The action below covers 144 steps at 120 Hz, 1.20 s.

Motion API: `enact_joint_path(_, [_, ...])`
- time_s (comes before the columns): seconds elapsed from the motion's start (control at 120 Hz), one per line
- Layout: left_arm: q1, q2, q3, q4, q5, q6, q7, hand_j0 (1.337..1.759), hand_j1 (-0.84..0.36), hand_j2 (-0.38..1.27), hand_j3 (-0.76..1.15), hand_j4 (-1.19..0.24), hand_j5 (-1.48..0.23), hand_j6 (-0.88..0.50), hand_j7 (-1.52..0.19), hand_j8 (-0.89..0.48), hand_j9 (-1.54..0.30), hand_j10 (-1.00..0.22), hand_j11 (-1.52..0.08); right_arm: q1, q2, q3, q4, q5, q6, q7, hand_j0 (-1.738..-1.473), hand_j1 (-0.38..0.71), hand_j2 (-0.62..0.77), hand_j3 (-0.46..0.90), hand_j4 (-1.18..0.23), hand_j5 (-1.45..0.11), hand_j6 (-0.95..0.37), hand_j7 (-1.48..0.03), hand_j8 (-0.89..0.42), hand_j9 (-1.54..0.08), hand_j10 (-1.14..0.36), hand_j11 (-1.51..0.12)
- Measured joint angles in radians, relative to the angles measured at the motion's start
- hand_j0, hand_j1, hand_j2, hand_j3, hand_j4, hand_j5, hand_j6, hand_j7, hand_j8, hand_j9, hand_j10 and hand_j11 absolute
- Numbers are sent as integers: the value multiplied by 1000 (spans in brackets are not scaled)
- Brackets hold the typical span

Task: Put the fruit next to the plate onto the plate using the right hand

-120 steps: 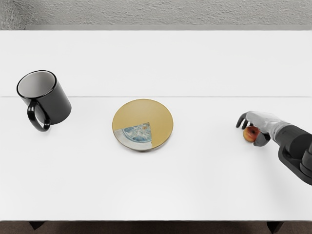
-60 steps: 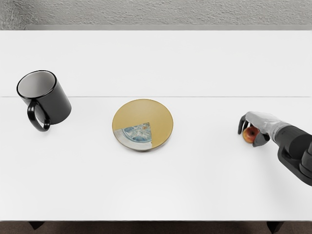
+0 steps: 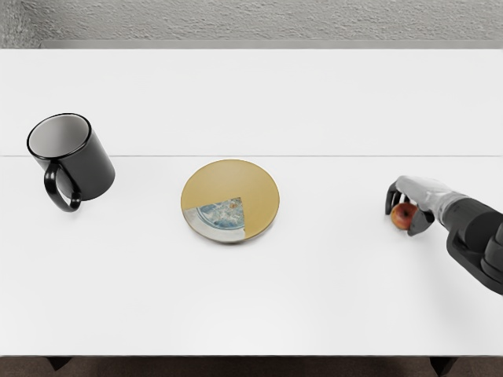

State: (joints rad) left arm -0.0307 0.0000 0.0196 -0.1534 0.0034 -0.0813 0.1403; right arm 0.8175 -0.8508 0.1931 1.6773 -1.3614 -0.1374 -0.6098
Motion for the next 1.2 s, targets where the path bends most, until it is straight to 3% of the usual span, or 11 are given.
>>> enact_joint_path(0.225, [0, 0, 0, 0, 0, 0, 0, 1658, 339, 2, 0, -9, -11, -9, -11, -9, -11, -9, -11, 5, 12, 28, -8, 5, 4, 0, -1648, 168, 67, 0, -734, -1025, -497, -984, -433, -1048, -697, -1062])
enact_joint_path(0.783, [0, 0, 0, 0, 0, 0, 0, 1658, 339, 2, 0, -9, -11, -9, -11, -9, -11, -9, -11, 25, 186, 164, -8, 6, 18, -1, -1655, 269, 307, 1, -745, -1070, -453, -1010, -407, -1057, -701, -1066])
enact_joint_path(1.2, [1, 0, 0, 0, 0, 0, 0, 1658, 339, 2, 0, -9, -11, -9, -11, -9, -11, -9, -11, 74, 317, 178, -17, 4, 30, -1, -1656, 270, 279, 1, -740, -1085, -447, -1012, -400, -1054, -717, -1061])
